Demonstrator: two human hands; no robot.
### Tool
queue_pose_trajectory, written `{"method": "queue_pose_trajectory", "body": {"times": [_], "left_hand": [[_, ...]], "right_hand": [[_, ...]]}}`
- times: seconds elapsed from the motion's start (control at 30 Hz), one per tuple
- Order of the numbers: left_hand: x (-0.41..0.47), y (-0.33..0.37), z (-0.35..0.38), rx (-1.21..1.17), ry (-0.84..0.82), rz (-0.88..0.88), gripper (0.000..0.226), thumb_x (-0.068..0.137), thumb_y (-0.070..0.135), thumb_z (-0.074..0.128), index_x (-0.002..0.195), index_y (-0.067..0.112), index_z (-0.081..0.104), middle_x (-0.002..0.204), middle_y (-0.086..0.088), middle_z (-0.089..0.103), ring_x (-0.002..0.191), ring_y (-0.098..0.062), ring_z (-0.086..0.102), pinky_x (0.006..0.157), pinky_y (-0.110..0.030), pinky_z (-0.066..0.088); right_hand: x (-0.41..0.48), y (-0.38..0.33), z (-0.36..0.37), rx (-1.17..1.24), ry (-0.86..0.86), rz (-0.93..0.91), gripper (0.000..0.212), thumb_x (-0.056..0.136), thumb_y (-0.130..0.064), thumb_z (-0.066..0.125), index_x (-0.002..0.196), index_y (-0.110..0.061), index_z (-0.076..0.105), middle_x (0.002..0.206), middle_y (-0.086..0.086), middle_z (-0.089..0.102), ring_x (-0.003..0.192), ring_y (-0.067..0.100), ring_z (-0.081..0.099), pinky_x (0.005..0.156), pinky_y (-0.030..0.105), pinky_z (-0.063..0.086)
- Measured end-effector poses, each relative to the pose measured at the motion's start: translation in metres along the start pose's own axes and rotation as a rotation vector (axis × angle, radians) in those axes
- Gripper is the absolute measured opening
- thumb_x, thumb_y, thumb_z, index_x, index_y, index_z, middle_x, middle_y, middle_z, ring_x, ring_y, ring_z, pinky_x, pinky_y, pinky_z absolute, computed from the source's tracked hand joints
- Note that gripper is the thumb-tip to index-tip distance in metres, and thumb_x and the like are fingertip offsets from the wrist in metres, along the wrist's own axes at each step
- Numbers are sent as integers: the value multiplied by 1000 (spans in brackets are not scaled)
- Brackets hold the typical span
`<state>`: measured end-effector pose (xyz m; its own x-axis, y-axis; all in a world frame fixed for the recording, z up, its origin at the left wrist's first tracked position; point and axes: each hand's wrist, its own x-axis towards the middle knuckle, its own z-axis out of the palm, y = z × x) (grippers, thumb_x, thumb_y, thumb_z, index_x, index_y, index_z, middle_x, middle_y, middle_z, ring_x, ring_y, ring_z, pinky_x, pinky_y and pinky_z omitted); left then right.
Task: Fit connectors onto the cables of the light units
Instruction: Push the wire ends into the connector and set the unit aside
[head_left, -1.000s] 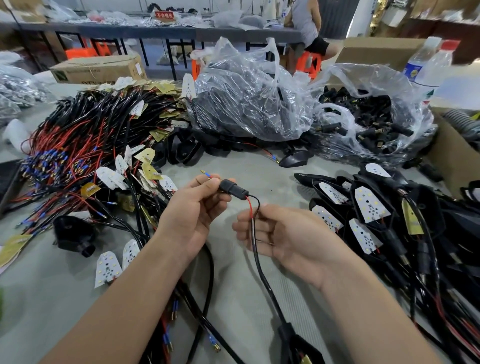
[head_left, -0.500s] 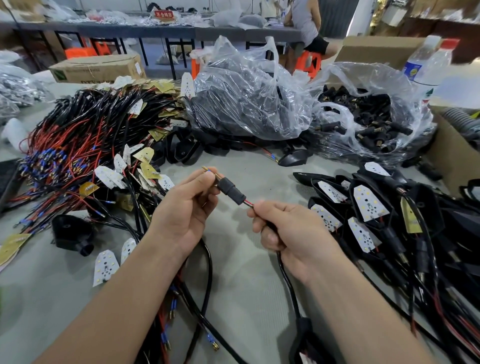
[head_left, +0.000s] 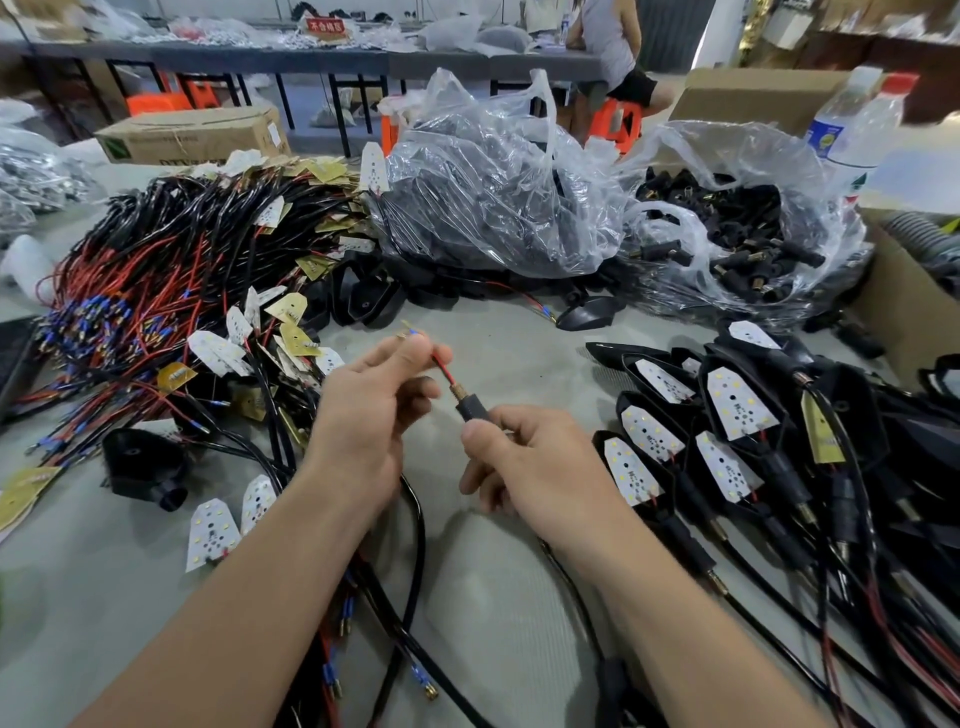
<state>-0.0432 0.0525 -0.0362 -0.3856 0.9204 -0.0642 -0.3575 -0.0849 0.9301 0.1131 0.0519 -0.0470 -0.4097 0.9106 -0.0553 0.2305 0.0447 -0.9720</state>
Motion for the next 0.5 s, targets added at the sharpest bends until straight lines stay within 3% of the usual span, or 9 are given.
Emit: {"method": "queue_pose_trajectory", "body": {"times": [0.1, 0.27, 0.43, 0.5], "left_hand": [[4, 6, -5, -117, 123, 67, 25, 96, 8, 65, 75, 18, 74, 77, -1, 75, 53, -2, 58, 50, -12, 48], [3, 6, 0, -177, 135, 80, 30, 97, 8, 64, 72, 19, 76, 75, -1, 74, 53, -1, 57, 50, -11, 47], [17, 16, -15, -382, 241, 25, 9, 99, 13, 63, 91, 12, 66, 76, 1, 75, 50, 0, 56, 49, -9, 45], [22, 17, -22, -414, 271, 22, 8, 100, 13, 62, 93, 11, 65, 79, 0, 74, 51, 0, 56, 50, -9, 46]], "right_hand": [[-2, -3, -4, -5, -93, 37, 31, 95, -27, 66, 64, -20, 66, 69, 4, 74, 53, 13, 57, 50, 22, 41], [-2, -9, -13, 55, -209, 131, 27, 95, -23, 67, 70, -12, 69, 65, 12, 71, 50, 16, 51, 48, 19, 41], [-9, -5, -13, -244, -217, 76, 21, 83, -28, 72, 74, -9, 68, 66, 4, 74, 55, 15, 57, 58, 33, 49], [-11, -7, -19, -253, -307, 97, 23, 83, -32, 70, 72, -12, 69, 68, 2, 74, 55, 13, 54, 58, 28, 46]]}}
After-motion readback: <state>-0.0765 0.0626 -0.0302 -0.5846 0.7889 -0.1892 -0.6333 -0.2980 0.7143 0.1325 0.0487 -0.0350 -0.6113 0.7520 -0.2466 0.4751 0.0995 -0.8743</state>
